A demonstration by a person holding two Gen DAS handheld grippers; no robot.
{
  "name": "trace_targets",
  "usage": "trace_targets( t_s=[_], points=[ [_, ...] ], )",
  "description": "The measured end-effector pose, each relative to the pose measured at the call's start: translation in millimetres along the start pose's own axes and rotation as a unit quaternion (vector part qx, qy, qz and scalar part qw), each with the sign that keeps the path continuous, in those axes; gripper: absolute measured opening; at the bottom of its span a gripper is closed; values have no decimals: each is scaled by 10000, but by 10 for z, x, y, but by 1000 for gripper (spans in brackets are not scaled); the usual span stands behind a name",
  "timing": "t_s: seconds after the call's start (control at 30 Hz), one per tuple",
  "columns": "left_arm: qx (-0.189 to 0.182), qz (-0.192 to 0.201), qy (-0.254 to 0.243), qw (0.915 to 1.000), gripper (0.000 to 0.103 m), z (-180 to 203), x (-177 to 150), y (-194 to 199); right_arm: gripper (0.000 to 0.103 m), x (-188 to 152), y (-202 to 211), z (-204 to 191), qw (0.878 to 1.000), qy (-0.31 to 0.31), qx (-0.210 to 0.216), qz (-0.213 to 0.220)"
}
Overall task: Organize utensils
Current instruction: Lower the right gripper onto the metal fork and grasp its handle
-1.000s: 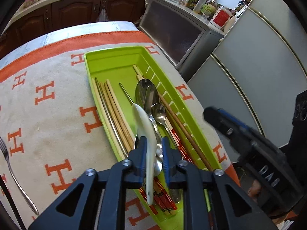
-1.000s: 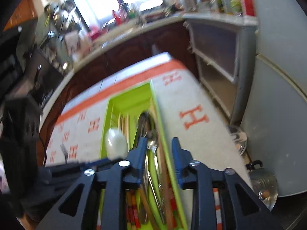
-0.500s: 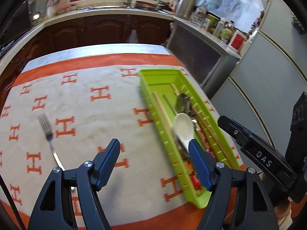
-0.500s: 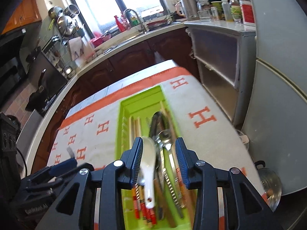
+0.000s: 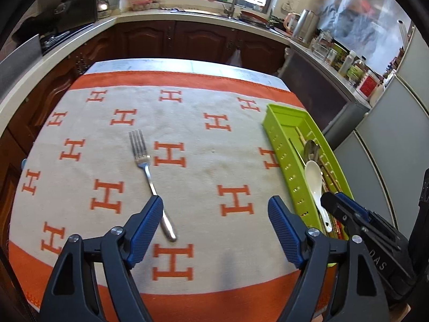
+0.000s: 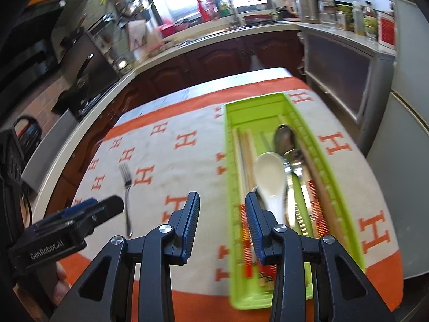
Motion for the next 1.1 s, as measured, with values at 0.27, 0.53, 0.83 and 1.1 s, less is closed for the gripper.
trace_targets(
  t_s=[0.27,0.53,0.83,1.1],
  points=[
    [228,275,231,9991,86,-363,57,128,36,-8,-113,-616,9979,574,209,-202],
    [497,178,562,9970,87,-851,107,40,36,53,-391,-1142,9922,1086,431,-441],
    [1043,236,1329,9853,87,-1733,224,-52,36,210,-917,-1750,9831,1575,631,-694],
    [1174,126,1835,9759,87,-2155,251,-186,36,234,-1453,-1987,9769,1852,558,-904]
  ],
)
Point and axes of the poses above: each gripper's, at about its wrist camera, not at the fingertips, and y roughly against the way its jaws point, z to its right, x to its top, the point moved 6 cm from there along -y, roughly the way its jaws point, and after that the axes turned 10 degrees about y, right-handed, at the moved point
